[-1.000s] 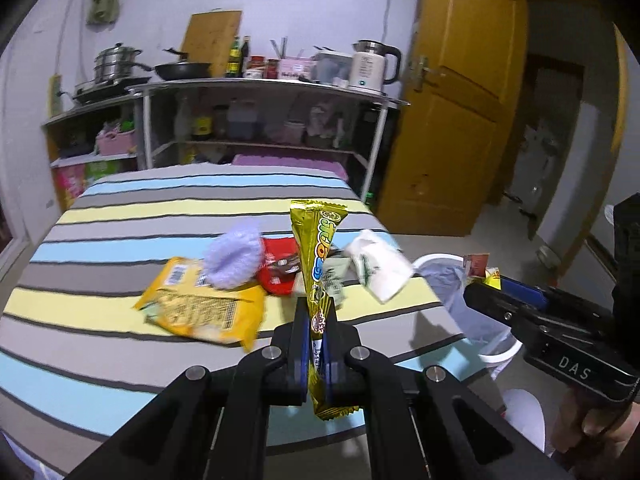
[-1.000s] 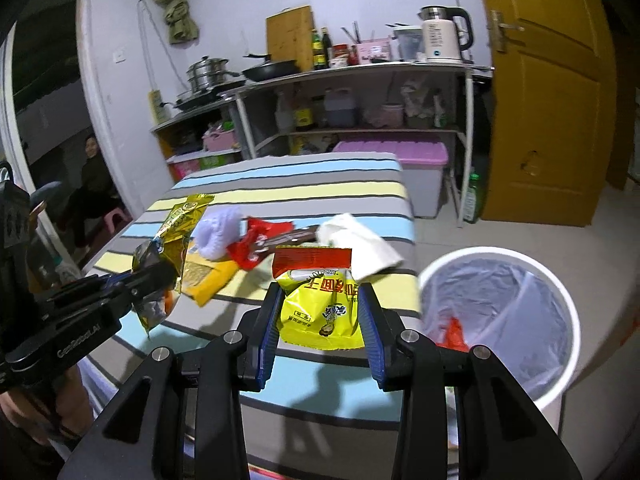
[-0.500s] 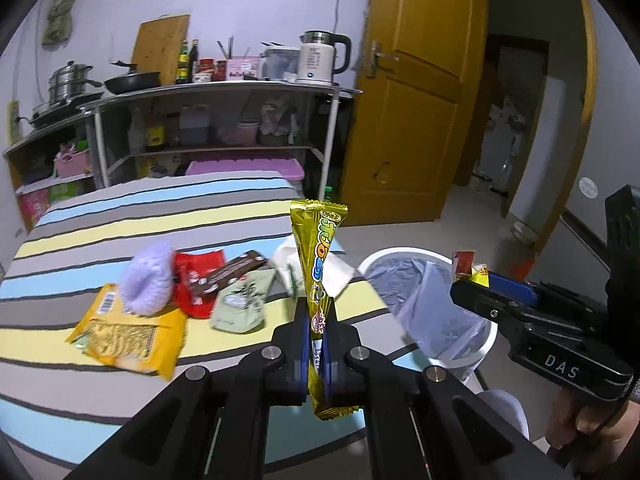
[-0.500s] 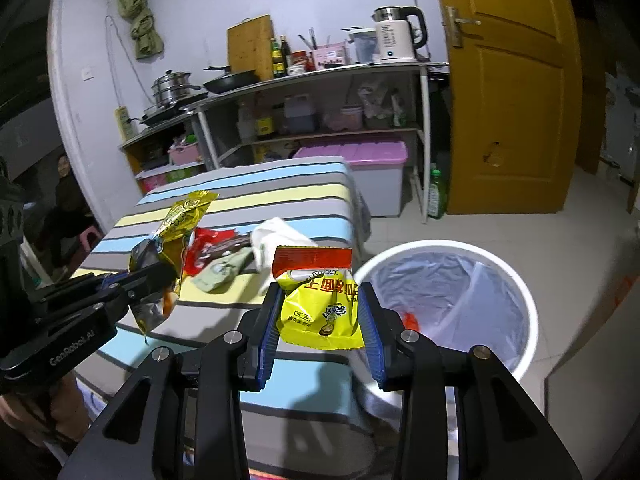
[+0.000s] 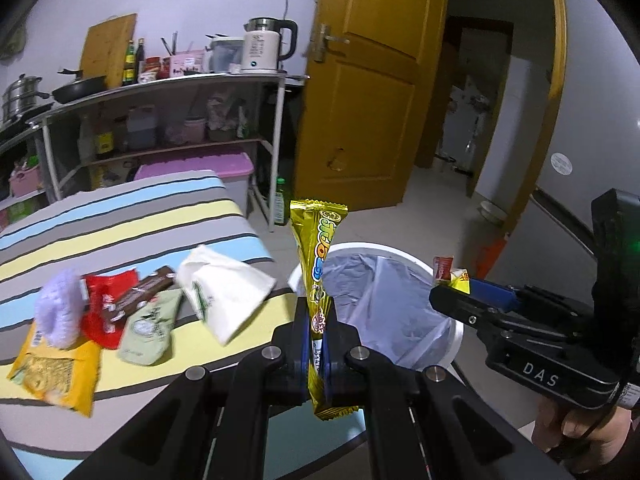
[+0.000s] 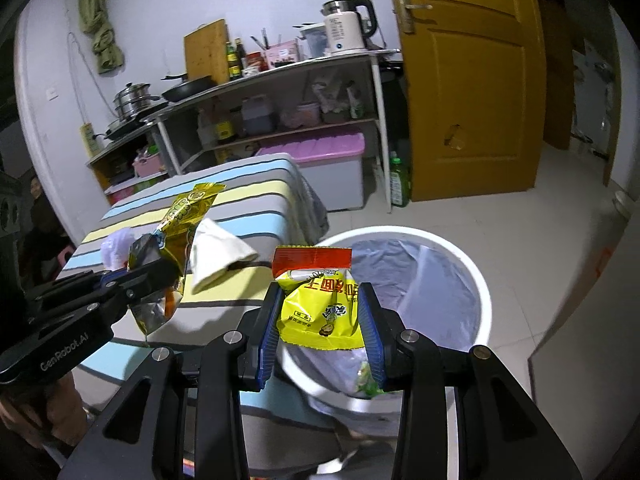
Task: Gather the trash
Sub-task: 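Carry both held wrappers over the bin and open both grippers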
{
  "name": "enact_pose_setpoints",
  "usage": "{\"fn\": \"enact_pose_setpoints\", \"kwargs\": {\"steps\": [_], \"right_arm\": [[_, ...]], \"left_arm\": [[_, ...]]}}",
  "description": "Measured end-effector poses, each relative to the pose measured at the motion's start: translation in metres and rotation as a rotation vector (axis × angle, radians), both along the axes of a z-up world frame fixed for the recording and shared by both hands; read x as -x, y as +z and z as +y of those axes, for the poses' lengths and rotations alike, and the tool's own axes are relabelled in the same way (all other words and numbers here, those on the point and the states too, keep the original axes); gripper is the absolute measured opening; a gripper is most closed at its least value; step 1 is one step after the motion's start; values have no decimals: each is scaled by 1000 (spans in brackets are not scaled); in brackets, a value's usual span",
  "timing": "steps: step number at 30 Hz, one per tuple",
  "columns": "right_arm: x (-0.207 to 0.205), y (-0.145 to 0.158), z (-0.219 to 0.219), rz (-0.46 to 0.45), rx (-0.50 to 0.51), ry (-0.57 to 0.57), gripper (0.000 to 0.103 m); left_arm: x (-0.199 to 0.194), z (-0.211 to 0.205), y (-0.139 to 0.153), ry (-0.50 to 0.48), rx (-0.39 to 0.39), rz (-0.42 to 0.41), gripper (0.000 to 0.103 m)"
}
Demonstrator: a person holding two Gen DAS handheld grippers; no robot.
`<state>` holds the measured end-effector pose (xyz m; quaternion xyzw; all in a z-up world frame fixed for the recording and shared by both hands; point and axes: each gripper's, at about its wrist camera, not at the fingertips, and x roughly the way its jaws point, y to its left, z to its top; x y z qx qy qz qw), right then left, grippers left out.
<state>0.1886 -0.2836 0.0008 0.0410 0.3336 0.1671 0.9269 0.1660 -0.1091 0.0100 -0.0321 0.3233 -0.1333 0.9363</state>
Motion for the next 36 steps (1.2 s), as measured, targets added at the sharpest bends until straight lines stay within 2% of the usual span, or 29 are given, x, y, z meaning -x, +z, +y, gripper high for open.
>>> {"fn": "enact_pose_setpoints", "kwargs": {"steps": [11,19,22,27,36], "right_arm": [[-17,-18,-21,41,-5,-46,39],[-30,-30,-34,76,-7,-72,39],[-35,-35,-35,83,-6,-78,41],[-40,-41,-38,86,-5,-92,46],[-39,-41,-42,77,-11,-105,47]], "left_arm": [[-27,-30,-14,-74,18,27,5],[-44,-42,-28,-85,23,53,5],[-53,-42,-35,-85,27,77,10],[-60,-43,-41,-84,42,95,25],[-58,-35,-40,-81,59,85,28]]}}
